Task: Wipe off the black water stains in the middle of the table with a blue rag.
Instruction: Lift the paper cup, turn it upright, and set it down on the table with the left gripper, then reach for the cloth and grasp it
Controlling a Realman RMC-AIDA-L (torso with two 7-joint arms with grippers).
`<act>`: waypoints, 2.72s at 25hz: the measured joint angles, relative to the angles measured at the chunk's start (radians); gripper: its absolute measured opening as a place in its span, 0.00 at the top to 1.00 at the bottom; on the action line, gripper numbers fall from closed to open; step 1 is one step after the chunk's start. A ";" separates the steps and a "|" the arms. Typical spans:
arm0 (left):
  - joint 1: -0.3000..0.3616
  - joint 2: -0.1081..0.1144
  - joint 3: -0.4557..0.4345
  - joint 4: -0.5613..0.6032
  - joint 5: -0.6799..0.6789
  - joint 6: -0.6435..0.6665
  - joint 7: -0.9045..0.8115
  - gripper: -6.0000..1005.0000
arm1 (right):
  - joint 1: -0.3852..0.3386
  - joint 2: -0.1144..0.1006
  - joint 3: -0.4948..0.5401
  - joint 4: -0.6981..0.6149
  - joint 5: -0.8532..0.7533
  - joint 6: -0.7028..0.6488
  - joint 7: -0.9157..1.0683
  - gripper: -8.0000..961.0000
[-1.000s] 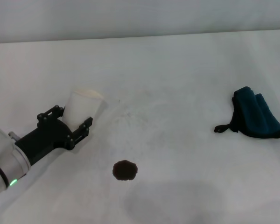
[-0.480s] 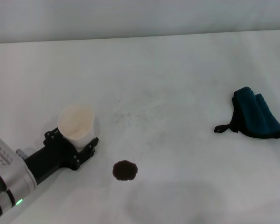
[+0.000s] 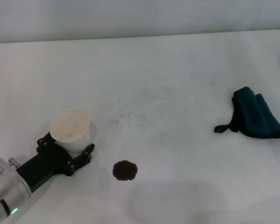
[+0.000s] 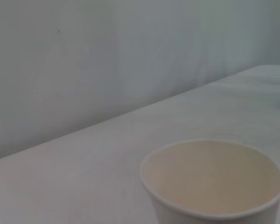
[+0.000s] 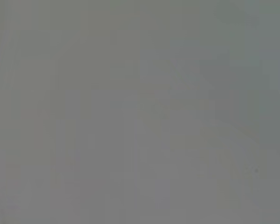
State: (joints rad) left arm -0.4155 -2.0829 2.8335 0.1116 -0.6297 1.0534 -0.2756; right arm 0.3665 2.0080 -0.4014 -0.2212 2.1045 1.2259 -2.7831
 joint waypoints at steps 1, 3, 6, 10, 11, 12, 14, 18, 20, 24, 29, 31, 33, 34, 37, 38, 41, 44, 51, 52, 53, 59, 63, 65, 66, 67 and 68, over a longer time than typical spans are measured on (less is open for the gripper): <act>0.000 0.000 0.000 0.000 0.000 0.000 0.000 0.30 | 0.001 0.000 0.000 0.000 0.000 0.000 0.000 0.10; 0.000 0.000 -0.001 0.000 0.000 0.000 0.002 0.23 | 0.001 0.000 0.000 0.000 0.000 0.000 -0.001 0.10; 0.000 0.000 -0.001 0.000 -0.004 0.001 0.006 0.12 | 0.002 0.000 0.000 -0.001 0.000 0.000 -0.001 0.10; 0.014 0.000 -0.001 0.000 -0.025 0.011 0.023 0.11 | 0.003 0.000 0.000 -0.001 0.000 -0.007 -0.001 0.10; 0.019 0.000 -0.001 0.000 -0.029 0.015 0.026 0.11 | 0.004 0.000 0.000 -0.001 0.000 -0.010 -0.001 0.10; 0.029 0.000 -0.002 0.000 -0.035 0.026 0.028 0.11 | 0.006 0.000 0.001 -0.002 0.000 -0.014 -0.001 0.10; 0.043 0.000 -0.002 0.000 -0.042 0.046 0.031 0.11 | 0.007 0.000 0.001 -0.003 0.000 -0.023 -0.001 0.10; 0.095 0.000 -0.003 0.001 -0.073 0.116 0.060 0.11 | 0.008 -0.001 0.001 -0.017 0.000 -0.055 -0.001 0.11; 0.122 -0.001 -0.003 0.006 -0.078 0.141 0.081 0.11 | 0.008 -0.001 0.001 -0.023 0.000 -0.064 -0.001 0.11; 0.175 -0.001 -0.003 0.024 -0.092 0.164 0.100 0.11 | 0.008 -0.004 0.000 -0.025 0.000 -0.070 -0.001 0.12; 0.242 -0.001 -0.004 0.038 -0.146 0.178 0.117 0.11 | 0.005 -0.014 -0.002 -0.020 -0.027 -0.075 0.030 0.12; 0.264 0.000 -0.004 0.042 -0.169 0.192 0.117 0.11 | -0.001 -0.011 -0.004 -0.035 -0.033 -0.073 0.068 0.13; 0.284 0.001 -0.003 0.041 -0.210 0.217 0.117 0.11 | -0.008 -0.003 -0.020 -0.049 -0.033 -0.069 0.149 0.13; 0.292 0.002 -0.003 0.038 -0.232 0.234 0.117 0.11 | -0.010 -0.002 -0.032 -0.051 -0.033 -0.069 0.205 0.13; 0.312 0.005 -0.003 0.020 -0.299 0.303 0.118 0.11 | -0.015 -0.002 -0.088 -0.060 -0.036 -0.082 0.460 0.14; 0.316 0.006 -0.003 0.013 -0.317 0.325 0.118 0.11 | -0.019 -0.002 -0.120 -0.077 -0.042 -0.093 0.555 0.14; 0.321 0.006 -0.003 -0.017 -0.355 0.384 0.118 0.11 | -0.042 -0.006 -0.242 -0.181 -0.086 -0.159 0.841 0.14; 0.314 0.006 -0.003 -0.045 -0.386 0.411 0.118 0.11 | -0.059 -0.015 -0.349 -0.321 -0.210 -0.215 1.129 0.14; 0.285 0.005 -0.003 -0.052 -0.450 0.419 0.118 0.11 | -0.025 -0.092 -0.436 -0.644 -0.782 -0.162 1.832 0.14; 0.280 0.005 -0.003 -0.052 -0.458 0.421 0.119 0.11 | -0.010 -0.101 -0.446 -0.682 -0.869 -0.134 1.914 0.14; 0.277 0.005 -0.003 -0.051 -0.462 0.422 0.120 0.11 | 0.007 -0.108 -0.448 -0.732 -0.969 -0.096 1.996 0.14; 0.254 0.006 -0.003 -0.052 -0.515 0.433 0.132 0.11 | 0.091 -0.060 -0.455 -1.031 -1.401 0.155 2.276 0.14; 0.243 0.007 -0.003 -0.053 -0.536 0.442 0.176 0.11 | 0.140 0.000 -0.509 -1.151 -1.618 0.273 2.377 0.14; 0.234 0.008 -0.003 -0.053 -0.548 0.444 0.200 0.11 | 0.144 0.003 -0.629 -1.176 -1.690 0.303 2.468 0.15; 0.229 0.008 -0.003 -0.053 -0.553 0.444 0.206 0.11 | 0.143 0.001 -0.683 -1.177 -1.708 0.308 2.505 0.15; 0.225 0.008 -0.003 -0.053 -0.557 0.444 0.209 0.11 | 0.143 0.001 -0.739 -1.178 -1.733 0.312 2.546 0.15; 0.223 0.008 -0.003 -0.053 -0.558 0.444 0.210 0.11 | 0.146 0.002 -0.781 -1.177 -1.752 0.313 2.575 0.15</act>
State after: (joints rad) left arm -0.1925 -2.0752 2.8302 0.0582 -1.1872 1.4972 -0.0661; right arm 0.5121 2.0096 -1.1827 -1.3984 0.3524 1.5388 -0.2077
